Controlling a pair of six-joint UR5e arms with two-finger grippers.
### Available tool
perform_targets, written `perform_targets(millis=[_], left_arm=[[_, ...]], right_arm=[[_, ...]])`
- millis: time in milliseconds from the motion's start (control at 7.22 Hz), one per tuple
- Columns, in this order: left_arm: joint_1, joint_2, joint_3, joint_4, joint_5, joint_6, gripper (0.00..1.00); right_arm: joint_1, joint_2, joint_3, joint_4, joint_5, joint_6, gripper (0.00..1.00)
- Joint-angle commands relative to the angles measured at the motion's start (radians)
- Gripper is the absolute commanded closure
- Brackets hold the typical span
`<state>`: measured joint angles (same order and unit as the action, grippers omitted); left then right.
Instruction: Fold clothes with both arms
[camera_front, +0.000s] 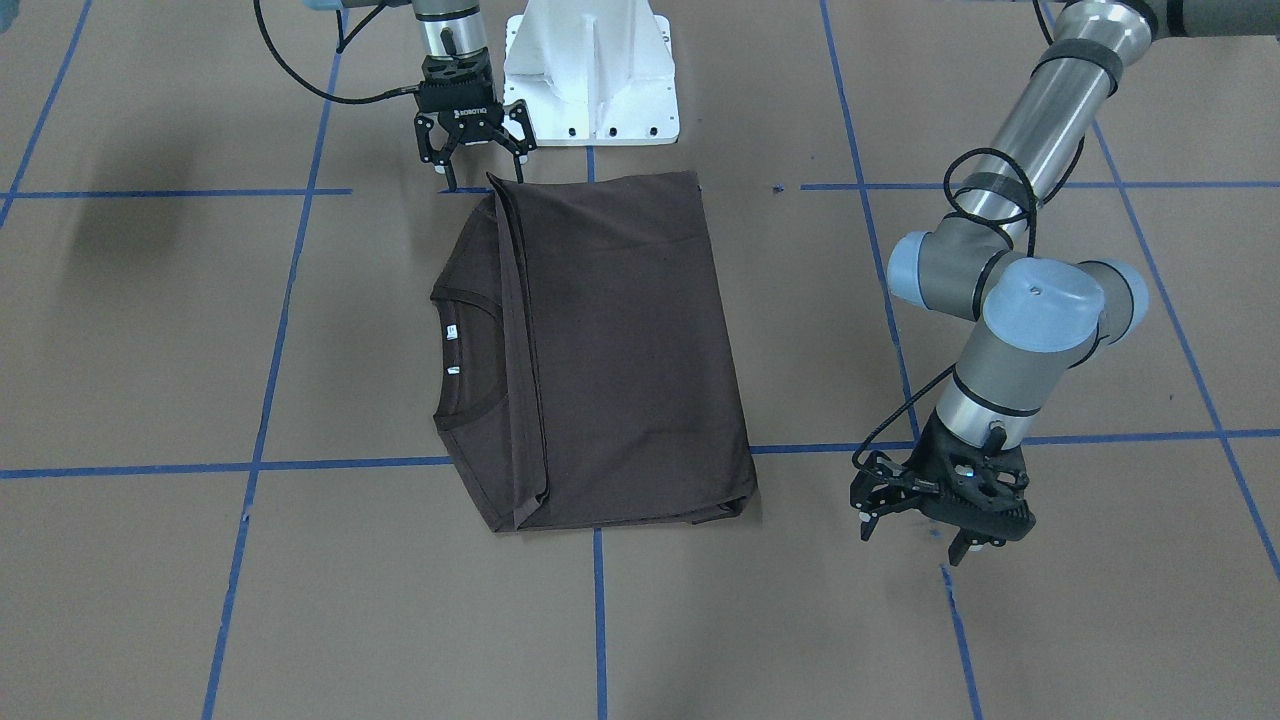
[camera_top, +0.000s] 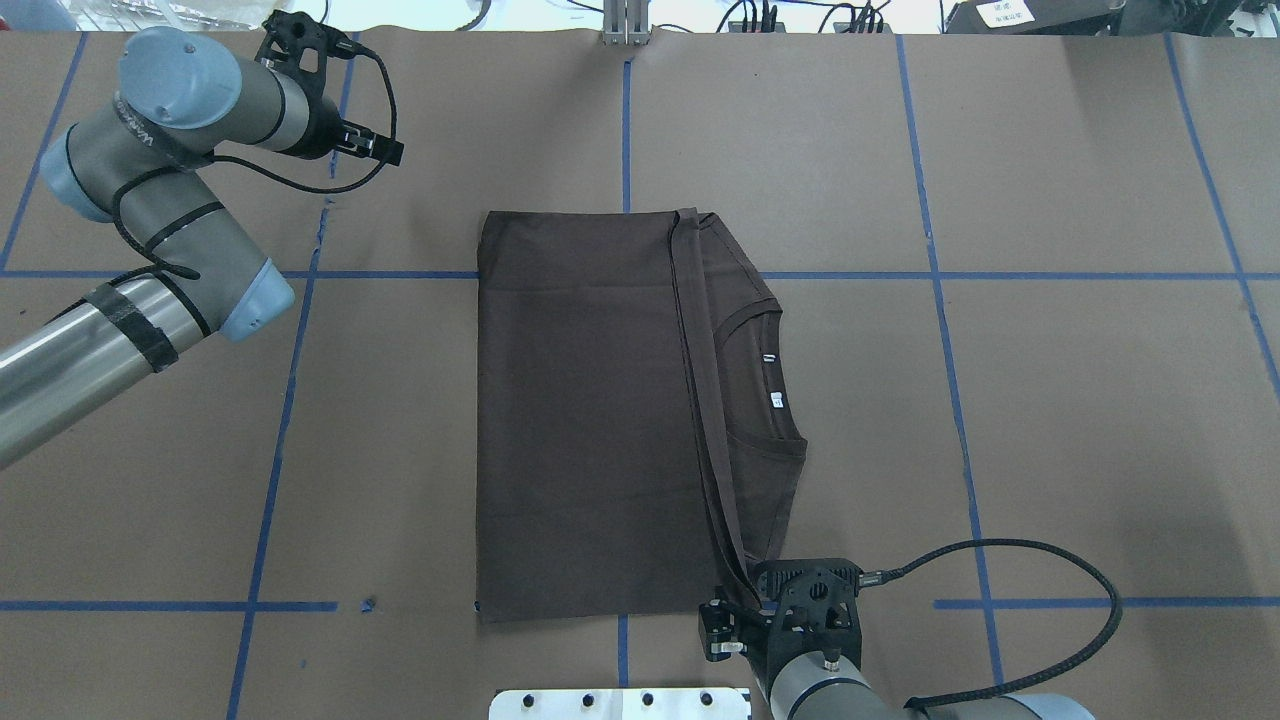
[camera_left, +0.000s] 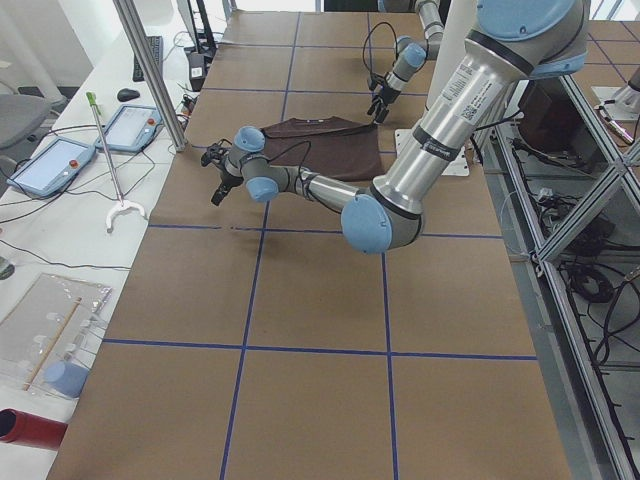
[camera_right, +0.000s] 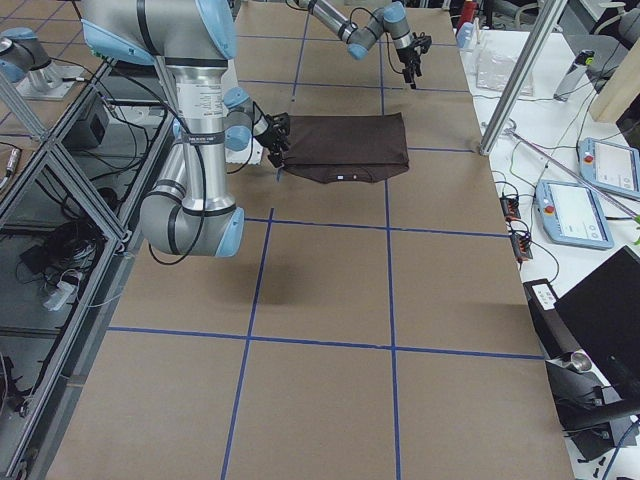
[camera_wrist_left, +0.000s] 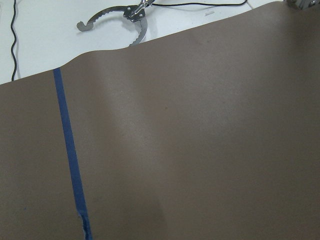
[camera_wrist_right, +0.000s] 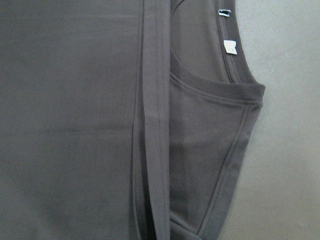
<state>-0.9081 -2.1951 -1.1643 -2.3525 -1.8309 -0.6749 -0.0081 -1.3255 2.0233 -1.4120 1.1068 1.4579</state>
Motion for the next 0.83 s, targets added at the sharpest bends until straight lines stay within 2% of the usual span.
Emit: perform_targets(millis=[0, 277, 692], left_arm=[[0.000, 0.000, 0.000, 0.001, -0.001, 0.000, 0.00], [0.002, 0.000, 0.000, 0.001, -0.001, 0.000, 0.00], [0.002, 0.000, 0.002, 0.001, -0.001, 0.000, 0.00]], right_arm=[[0.091, 0.069, -0.065, -0.010, 0.106, -0.132, 0.00], [0.131, 0.152, -0.098, -0.143, 0.192, -0.139, 0.00], [0.131, 0.163, -0.097, -0.237, 0.219, -0.140, 0.00]])
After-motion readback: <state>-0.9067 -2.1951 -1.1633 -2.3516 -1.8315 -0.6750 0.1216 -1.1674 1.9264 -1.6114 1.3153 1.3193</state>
